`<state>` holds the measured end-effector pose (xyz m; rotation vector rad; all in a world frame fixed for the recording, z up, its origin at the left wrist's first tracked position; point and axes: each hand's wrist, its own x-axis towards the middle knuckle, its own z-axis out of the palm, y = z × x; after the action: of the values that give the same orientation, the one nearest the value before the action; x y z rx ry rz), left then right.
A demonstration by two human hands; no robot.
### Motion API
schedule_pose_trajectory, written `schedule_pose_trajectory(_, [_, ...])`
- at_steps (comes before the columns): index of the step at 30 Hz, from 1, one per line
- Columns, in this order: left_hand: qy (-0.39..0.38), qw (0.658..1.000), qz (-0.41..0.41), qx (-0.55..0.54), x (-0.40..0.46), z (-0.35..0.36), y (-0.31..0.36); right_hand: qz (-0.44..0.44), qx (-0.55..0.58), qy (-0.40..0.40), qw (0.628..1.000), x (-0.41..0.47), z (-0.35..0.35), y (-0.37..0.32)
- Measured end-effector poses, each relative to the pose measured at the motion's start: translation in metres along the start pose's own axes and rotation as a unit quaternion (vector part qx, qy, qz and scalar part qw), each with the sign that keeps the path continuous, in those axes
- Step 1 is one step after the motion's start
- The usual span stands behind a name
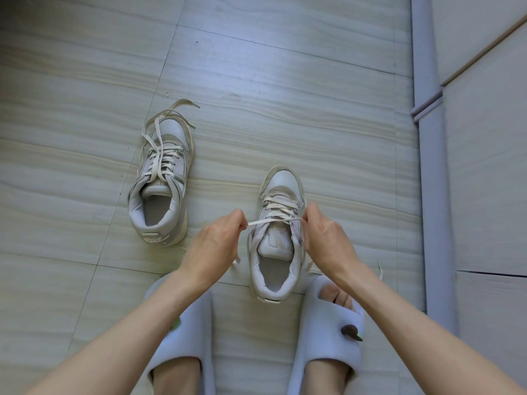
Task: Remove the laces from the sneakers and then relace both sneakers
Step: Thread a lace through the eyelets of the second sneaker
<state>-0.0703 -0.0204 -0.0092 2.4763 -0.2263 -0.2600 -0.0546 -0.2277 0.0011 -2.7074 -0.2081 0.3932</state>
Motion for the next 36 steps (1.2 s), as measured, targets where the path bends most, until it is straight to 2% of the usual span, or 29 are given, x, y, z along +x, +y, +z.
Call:
schedule_pose_trajectory(3, [-0.002,1.000,-0.001,0.011,-0.002,0.002,-0.005,-0.005,-0.037,-0.001,0.999,-0.017,0.001,0.009])
schedule_pose_trajectory(7, [0.012,1.000,-0.006,0.009,-0.006,-0.002,-0.009,0.007,-0.067,0.050,0.996,-0.034,-0.002,0.032])
schedule_pose_trajectory(9, [0.023,1.000,-0.004,0.020,-0.008,-0.006,-0.009,0.049,-0.046,-0.001,0.998,-0.037,-0.002,0.048])
schedule_pose_trajectory(12, [0.068,0.991,0.074,0.084,-0.008,-0.015,-0.005,0.096,0.054,-0.048,0.993,-0.039,-0.005,0.058])
schedule_pose_trajectory(16, [0.141,0.968,0.165,0.129,0.002,-0.022,0.010,0.031,0.088,0.009,0.996,-0.023,-0.004,0.030])
schedule_pose_trajectory(19, [0.162,0.958,0.186,0.147,0.006,-0.025,0.025,-0.052,0.076,0.005,0.996,-0.006,0.001,-0.001])
schedule_pose_trajectory(21, [0.165,0.955,0.193,0.153,0.007,-0.025,0.032,-0.098,0.028,-0.009,0.995,0.004,0.010,-0.016])
schedule_pose_trajectory(23, [0.162,0.956,0.191,0.154,0.006,-0.024,0.037,-0.095,-0.013,-0.009,0.995,0.013,0.015,-0.023])
schedule_pose_trajectory(25, [0.153,0.960,0.171,0.159,0.005,-0.024,0.038,-0.042,0.075,0.020,0.996,0.019,0.012,-0.030])
schedule_pose_trajectory(27, [0.135,0.966,0.136,0.171,0.004,-0.022,0.034,0.018,0.216,0.063,0.974,0.021,0.003,-0.035])
schedule_pose_trajectory(29, [0.117,0.970,0.104,0.186,0.002,-0.021,0.029,0.042,0.299,0.096,0.948,0.021,-0.007,-0.039])
schedule_pose_trajectory(34, [0.080,0.976,0.064,0.191,-0.002,-0.019,0.025,0.054,0.491,0.066,0.867,0.024,-0.029,-0.047])
schedule_pose_trajectory(36, [0.074,0.982,0.039,0.171,-0.001,-0.018,0.023,0.053,0.518,0.060,0.852,0.026,-0.035,-0.047])
